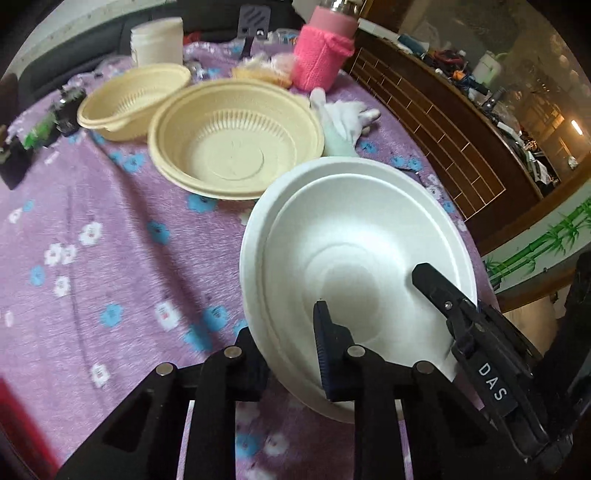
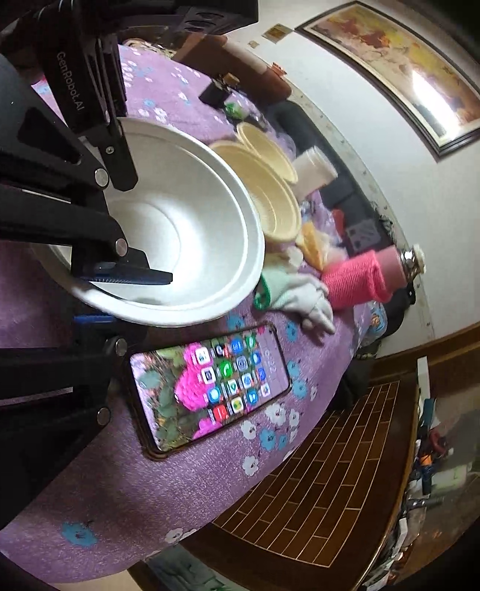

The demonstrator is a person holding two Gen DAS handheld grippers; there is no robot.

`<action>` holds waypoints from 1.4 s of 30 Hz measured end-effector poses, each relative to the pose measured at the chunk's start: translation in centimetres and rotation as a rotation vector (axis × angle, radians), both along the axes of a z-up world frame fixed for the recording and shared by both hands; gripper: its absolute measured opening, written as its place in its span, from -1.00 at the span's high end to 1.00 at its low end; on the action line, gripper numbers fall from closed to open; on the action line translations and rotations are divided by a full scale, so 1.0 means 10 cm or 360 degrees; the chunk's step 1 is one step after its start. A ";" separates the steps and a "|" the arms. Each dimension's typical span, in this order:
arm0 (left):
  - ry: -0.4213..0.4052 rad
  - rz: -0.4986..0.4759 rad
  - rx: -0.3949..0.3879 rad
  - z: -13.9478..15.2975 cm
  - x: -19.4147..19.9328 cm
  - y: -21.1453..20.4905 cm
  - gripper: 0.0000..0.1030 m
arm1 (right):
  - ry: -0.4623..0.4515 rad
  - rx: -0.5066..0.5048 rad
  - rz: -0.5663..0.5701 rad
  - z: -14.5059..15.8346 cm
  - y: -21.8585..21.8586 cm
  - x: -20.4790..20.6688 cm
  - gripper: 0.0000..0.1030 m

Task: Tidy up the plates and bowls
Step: 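Lift the white paper bowl with the right tool and lower it onto the red plates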

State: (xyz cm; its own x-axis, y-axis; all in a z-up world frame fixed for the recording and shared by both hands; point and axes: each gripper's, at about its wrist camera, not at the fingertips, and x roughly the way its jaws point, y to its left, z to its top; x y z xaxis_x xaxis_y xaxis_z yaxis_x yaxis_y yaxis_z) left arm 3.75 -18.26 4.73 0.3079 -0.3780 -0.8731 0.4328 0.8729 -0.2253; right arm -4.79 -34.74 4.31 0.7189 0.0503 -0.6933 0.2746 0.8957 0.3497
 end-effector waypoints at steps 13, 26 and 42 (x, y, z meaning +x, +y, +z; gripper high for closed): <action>-0.0283 0.0302 -0.0076 0.66 -0.82 1.44 0.60 | -0.0238 -0.0131 0.0403 0.73 1.35 -0.36 0.74; -0.0355 0.0834 -0.0037 0.68 -1.24 3.30 0.60 | -0.0234 -0.0178 0.0923 0.76 3.32 -0.26 0.72; -0.0360 0.1058 0.0078 0.31 -1.18 3.84 0.11 | -0.0074 -0.0213 0.1106 0.26 4.03 -0.04 0.67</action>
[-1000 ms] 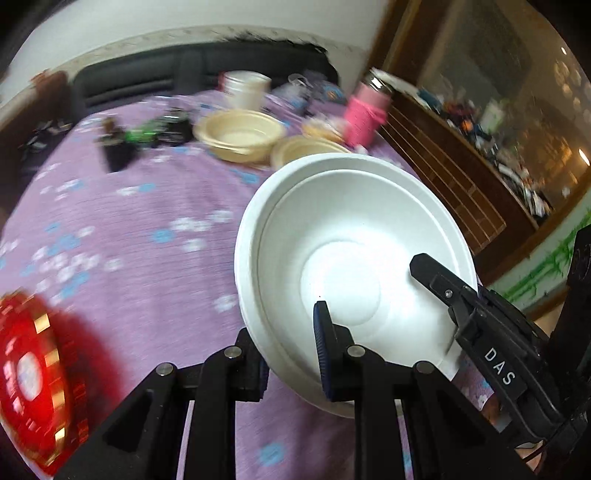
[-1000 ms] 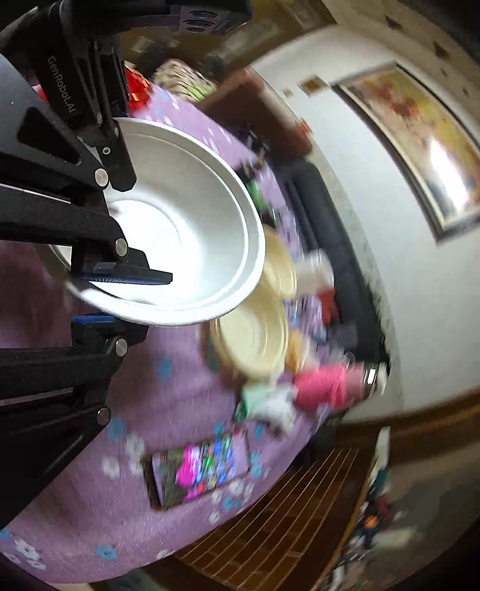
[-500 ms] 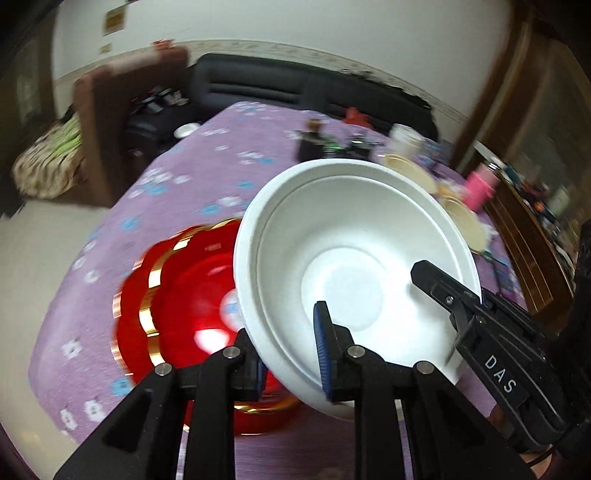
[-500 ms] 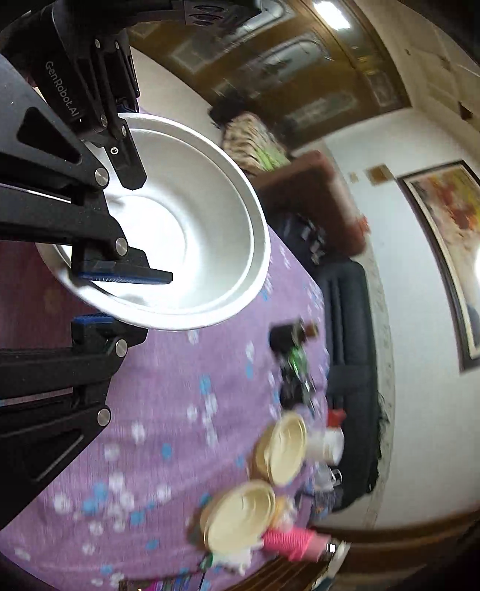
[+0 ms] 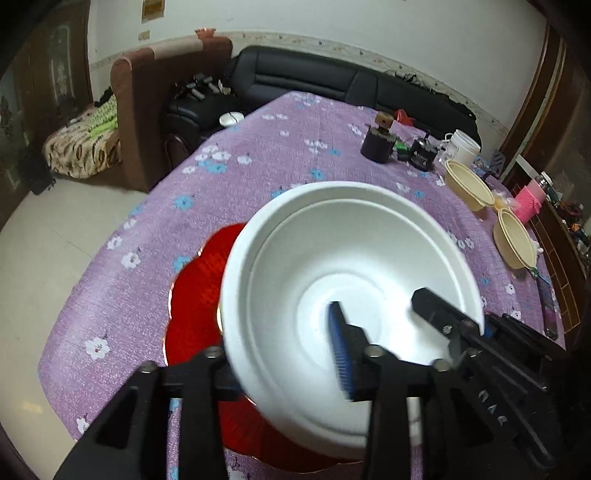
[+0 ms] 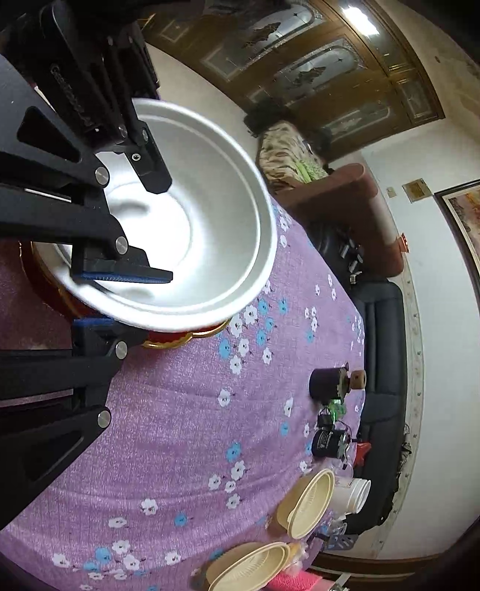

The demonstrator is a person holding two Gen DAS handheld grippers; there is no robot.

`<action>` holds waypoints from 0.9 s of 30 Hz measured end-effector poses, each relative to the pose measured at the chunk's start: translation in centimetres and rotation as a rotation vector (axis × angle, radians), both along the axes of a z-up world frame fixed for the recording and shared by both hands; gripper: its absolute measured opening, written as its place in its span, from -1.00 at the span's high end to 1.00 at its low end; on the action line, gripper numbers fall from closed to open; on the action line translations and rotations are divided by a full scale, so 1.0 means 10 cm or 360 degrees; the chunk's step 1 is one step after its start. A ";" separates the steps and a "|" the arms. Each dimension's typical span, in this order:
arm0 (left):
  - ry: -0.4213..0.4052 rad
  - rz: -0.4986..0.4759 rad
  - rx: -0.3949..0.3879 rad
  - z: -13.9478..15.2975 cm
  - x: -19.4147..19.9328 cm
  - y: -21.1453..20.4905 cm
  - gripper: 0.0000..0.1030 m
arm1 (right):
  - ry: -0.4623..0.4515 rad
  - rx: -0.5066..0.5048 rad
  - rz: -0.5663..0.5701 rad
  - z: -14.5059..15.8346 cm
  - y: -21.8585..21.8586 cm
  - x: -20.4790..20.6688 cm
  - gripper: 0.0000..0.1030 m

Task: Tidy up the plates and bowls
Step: 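Lift the white paper bowl with the right tool and lower it onto the red plates, then open the right tool and withdraw it from the white bowl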

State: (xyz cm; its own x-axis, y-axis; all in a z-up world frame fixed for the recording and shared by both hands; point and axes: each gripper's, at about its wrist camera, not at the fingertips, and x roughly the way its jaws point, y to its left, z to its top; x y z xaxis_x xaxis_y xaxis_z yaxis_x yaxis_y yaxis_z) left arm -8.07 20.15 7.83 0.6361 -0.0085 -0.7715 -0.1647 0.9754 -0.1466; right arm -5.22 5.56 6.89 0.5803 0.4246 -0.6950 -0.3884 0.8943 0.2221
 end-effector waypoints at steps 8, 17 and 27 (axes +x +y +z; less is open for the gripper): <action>-0.0227 0.0105 0.0200 0.29 -0.22 -0.05 -0.36 | -0.0149 -0.0059 0.0045 0.08 0.07 -0.11 0.41; -0.0349 0.0107 0.0365 0.50 -0.42 -0.21 -0.44 | -0.0251 -0.0021 0.0027 0.23 -0.04 -0.26 0.27; -0.0452 0.0068 0.0463 0.66 -0.61 -0.50 -0.51 | -0.0319 0.0072 -0.0103 0.41 -0.53 -0.47 0.12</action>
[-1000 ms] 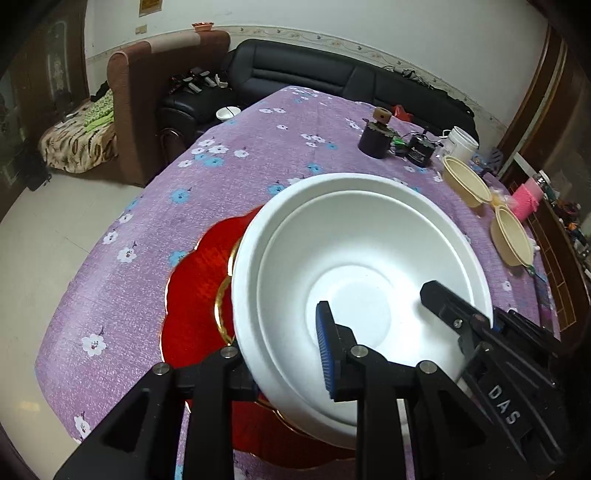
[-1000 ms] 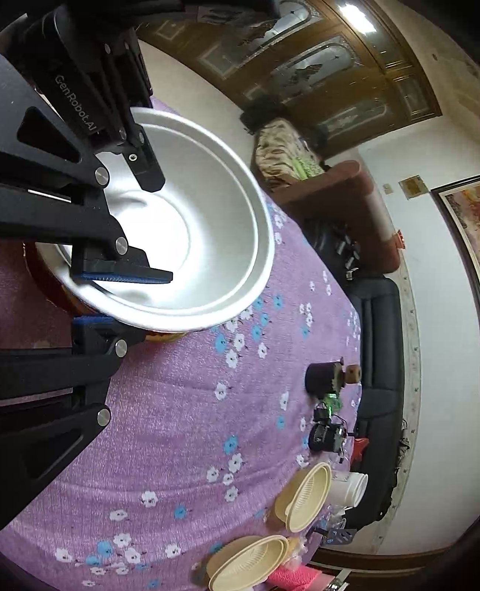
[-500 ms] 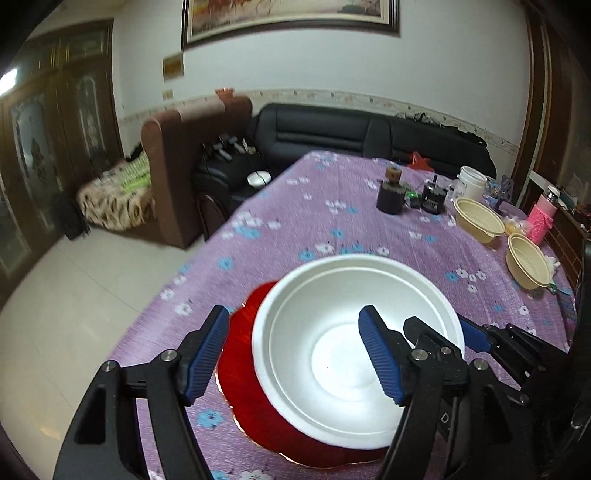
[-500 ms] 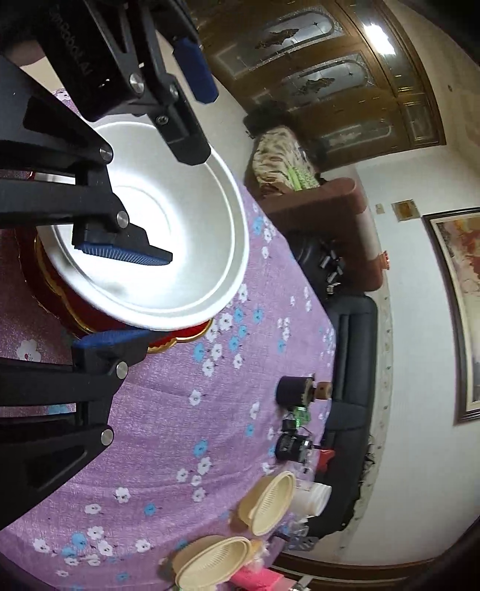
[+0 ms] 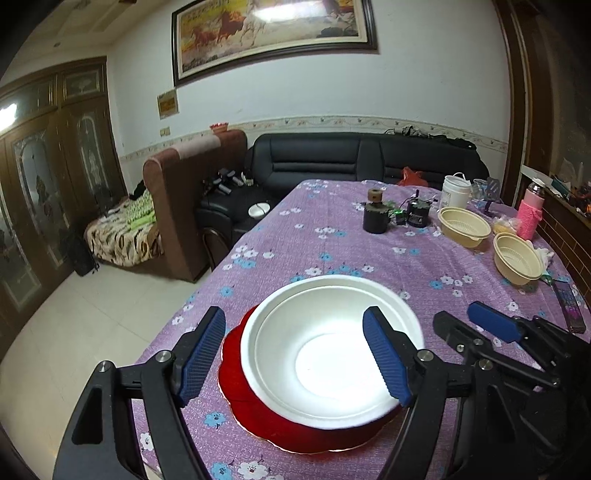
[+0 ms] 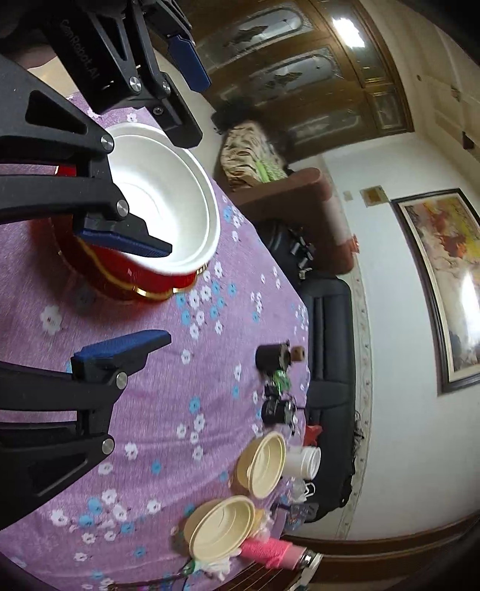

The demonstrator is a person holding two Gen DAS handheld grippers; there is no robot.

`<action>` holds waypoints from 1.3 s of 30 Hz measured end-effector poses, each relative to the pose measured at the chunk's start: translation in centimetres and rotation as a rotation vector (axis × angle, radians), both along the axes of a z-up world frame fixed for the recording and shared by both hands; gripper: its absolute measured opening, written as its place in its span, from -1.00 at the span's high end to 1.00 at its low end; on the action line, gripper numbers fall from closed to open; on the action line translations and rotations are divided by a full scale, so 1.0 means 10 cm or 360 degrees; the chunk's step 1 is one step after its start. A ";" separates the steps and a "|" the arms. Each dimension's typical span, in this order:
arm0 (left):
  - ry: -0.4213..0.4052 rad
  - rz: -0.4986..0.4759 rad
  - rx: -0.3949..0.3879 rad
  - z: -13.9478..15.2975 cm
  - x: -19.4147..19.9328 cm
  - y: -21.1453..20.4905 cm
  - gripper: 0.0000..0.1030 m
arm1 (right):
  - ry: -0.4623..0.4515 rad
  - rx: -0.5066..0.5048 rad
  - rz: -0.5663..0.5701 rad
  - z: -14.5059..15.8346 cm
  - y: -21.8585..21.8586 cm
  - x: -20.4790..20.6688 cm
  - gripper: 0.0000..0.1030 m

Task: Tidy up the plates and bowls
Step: 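Open the right tool and withdraw it from the white bowl, then move the right tool to the larger beige plastic bowl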

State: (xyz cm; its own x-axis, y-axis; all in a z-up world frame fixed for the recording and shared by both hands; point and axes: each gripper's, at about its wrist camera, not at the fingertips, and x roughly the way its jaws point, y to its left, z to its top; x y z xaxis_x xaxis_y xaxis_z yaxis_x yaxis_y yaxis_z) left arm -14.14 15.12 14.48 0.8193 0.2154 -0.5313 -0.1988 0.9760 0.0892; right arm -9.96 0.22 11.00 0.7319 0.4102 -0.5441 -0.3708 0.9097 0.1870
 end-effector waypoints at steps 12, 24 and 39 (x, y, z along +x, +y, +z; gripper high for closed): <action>-0.0071 -0.0086 0.0136 0.13 -0.17 -0.44 -0.57 | -0.0017 0.0029 -0.0163 0.05 -0.55 -0.14 0.07; -0.0071 -0.0193 0.0252 0.14 -0.18 -0.89 -0.58 | -0.0002 0.0075 -0.0268 0.01 -0.96 -0.20 0.05; -0.0023 -0.0320 0.0319 0.09 -0.06 -1.30 -0.59 | 0.0051 0.0105 -0.0386 -0.12 -1.44 -0.11 0.05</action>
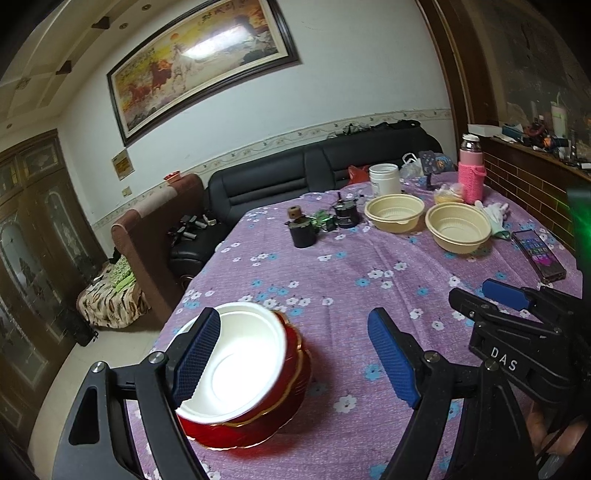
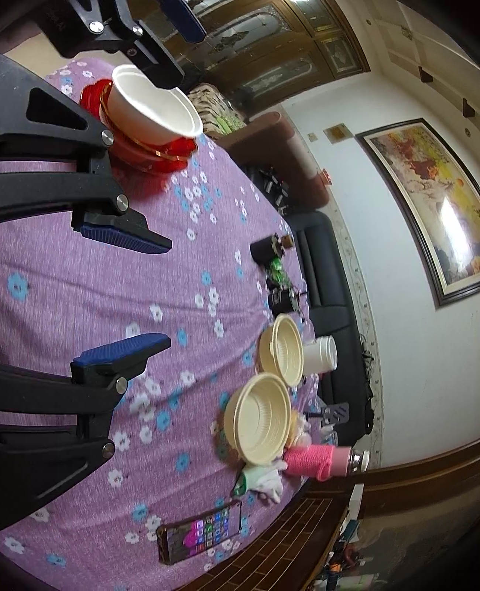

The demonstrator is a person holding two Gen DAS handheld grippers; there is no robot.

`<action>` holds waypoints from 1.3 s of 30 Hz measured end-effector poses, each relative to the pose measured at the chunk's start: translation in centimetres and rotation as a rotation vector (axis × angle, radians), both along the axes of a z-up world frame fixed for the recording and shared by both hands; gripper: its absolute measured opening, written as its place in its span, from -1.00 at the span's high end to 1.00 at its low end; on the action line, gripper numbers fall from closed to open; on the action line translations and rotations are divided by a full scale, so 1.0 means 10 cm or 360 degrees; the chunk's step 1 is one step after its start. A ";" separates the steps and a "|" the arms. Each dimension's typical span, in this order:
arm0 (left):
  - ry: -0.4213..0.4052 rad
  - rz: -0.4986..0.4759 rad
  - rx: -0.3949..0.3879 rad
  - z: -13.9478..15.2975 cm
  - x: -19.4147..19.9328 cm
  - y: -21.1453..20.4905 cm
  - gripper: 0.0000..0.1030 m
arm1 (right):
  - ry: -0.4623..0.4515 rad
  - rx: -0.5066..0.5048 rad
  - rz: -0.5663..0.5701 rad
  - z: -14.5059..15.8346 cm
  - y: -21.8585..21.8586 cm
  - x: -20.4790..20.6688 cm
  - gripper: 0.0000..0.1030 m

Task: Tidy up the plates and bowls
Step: 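Move the right tool to the larger beige plastic bowl, then grasp the beige bowl rim with the right tool and lift it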

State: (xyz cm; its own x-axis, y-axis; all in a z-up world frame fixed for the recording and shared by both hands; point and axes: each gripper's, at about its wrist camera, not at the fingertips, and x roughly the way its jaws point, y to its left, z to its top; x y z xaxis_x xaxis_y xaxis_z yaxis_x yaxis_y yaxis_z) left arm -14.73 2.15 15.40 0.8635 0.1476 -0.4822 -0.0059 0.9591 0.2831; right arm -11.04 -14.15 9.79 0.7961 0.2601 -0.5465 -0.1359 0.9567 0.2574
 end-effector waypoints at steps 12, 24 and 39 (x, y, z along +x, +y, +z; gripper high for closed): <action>0.0345 -0.0328 -0.0429 0.40 0.84 -0.21 -0.59 | 0.0096 0.0015 -0.0436 0.09 -1.29 0.24 0.06; 0.0623 -0.0446 -0.0535 0.11 2.10 -0.98 -0.58 | 0.0249 0.0119 -0.0531 -0.02 -1.80 1.11 0.06; 0.0938 -0.0365 -0.0630 -0.78 2.98 -1.24 -0.06 | 0.0595 0.0381 -0.0553 -0.78 -1.94 2.16 0.50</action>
State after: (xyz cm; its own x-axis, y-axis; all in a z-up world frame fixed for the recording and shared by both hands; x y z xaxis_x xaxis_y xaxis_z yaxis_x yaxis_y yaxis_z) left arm 15.02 -10.22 7.58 0.4337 -0.2857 -0.8546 0.2525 0.9489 -0.1891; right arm 10.57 -33.53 2.00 0.6208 0.1684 -0.7657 0.3189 0.8380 0.4428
